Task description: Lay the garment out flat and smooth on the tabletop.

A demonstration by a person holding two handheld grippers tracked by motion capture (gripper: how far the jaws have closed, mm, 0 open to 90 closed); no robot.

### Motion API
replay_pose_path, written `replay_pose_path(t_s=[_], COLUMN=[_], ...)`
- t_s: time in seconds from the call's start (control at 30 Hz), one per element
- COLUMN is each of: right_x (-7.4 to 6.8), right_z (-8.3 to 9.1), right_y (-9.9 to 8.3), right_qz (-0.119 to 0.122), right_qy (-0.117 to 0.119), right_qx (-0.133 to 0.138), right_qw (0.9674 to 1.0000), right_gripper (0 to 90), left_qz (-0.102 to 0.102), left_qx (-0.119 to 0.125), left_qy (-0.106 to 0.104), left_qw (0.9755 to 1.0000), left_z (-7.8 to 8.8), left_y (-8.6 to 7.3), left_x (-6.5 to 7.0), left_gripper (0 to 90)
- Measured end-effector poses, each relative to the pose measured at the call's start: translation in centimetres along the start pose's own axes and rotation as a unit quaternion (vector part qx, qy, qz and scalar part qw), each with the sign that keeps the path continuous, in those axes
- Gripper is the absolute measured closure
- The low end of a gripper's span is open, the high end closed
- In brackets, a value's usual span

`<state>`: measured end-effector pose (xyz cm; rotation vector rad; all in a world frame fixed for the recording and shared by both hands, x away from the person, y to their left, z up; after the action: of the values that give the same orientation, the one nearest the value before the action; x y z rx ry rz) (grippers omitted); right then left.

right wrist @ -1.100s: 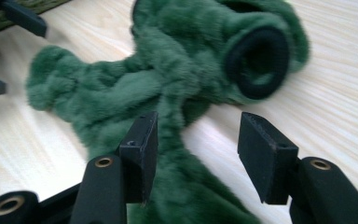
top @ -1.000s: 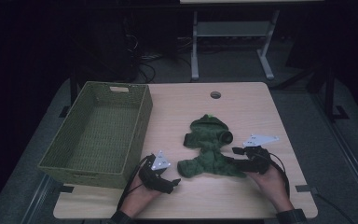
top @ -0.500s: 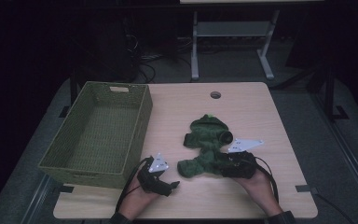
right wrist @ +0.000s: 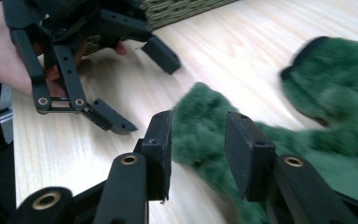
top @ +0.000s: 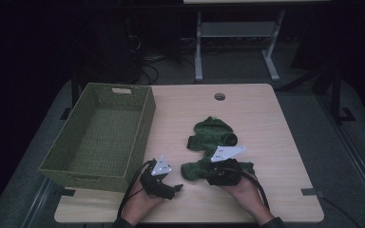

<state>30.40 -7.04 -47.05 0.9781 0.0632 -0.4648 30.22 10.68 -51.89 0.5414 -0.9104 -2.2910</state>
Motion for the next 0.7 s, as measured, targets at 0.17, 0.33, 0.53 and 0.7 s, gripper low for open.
replay_pose_path(t_s=[0.17, 0.33, 0.53, 0.7], right_x=[-0.9, -1.5, -0.7, -0.1], right_z=[-1.8, -3.2, -5.3, -5.8], right_y=[0.7, 0.8, -0.2, -0.9], right_qz=[0.012, 0.021, 0.024, 0.029], right_qy=[0.016, 0.029, 0.006, -0.012], right_qx=[-0.009, -0.018, -0.053, -0.055], right_qw=[0.9998, 0.9992, 0.9983, 0.9980], right_gripper=[67.3, 69.4, 70.0, 70.4], left_qz=[0.002, 0.001, 0.001, -0.001], left_qx=[0.000, 0.000, 0.000, 0.001], left_qy=[-0.002, -0.001, -0.003, -0.003], left_qw=[1.0000, 1.0000, 1.0000, 1.0000], left_z=[0.0, 0.0, 0.0, 0.0], left_y=[0.0, 0.0, 0.0, 0.0], left_x=[0.1, 0.0, 0.0, 0.0], left_gripper=[13.3, 13.3, 13.3, 13.3])
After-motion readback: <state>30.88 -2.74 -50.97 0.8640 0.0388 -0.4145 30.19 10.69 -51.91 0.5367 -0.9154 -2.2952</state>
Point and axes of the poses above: each handheld gripper's, and its own axes: z roughly backward along the jaws, y roughly out of its top, x roughly to its right, the point moved 6 cm from there along -z, roughly forward along the jaws, and after that the axes turned 12 degrees about y, right-handed, at the moved point
